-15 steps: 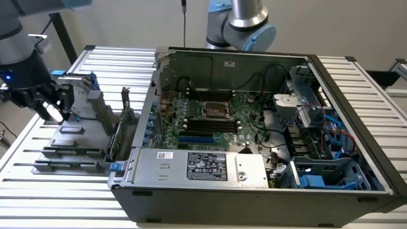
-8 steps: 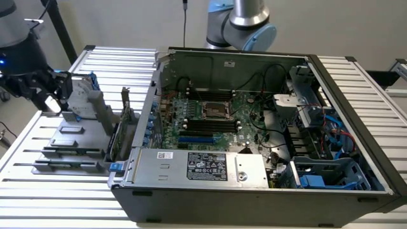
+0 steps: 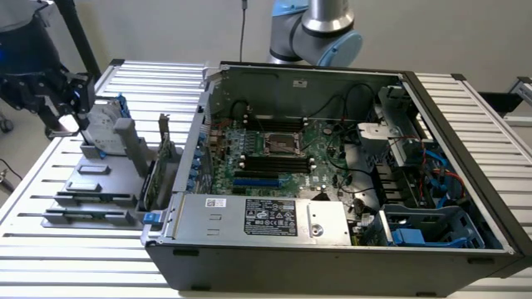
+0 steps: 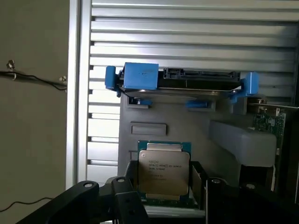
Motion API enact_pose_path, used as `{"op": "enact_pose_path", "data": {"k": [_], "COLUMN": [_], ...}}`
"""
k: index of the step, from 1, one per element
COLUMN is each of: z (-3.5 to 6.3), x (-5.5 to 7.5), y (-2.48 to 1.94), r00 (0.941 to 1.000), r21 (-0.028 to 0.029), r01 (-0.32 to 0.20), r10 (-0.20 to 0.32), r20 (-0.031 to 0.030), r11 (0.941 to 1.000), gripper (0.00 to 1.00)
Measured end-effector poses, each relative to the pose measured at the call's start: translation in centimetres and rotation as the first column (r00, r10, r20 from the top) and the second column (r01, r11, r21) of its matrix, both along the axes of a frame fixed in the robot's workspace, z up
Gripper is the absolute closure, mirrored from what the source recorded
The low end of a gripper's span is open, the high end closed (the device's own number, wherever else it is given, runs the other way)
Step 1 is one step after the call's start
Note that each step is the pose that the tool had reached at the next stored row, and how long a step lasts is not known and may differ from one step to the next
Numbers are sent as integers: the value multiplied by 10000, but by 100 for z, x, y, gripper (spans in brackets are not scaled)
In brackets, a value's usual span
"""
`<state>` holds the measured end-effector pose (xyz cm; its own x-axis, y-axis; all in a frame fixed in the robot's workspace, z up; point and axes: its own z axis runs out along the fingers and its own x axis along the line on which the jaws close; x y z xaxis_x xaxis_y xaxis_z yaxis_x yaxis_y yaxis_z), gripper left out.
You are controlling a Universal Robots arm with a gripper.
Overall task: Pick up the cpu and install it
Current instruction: 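Pick up the cpu and move it towards the insertion slot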
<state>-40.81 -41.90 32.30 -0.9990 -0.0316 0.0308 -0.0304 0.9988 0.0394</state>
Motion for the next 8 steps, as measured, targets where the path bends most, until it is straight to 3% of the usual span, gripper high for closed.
{"op": "enact_pose_path", "data": {"k": [8], "z": [344], "x": [237], "y": [3], "r00": [10000], "r21": [0], "r01": [-43], "r10": [43], "r20": [-9], "r11": [10000], "gripper": [46]}}
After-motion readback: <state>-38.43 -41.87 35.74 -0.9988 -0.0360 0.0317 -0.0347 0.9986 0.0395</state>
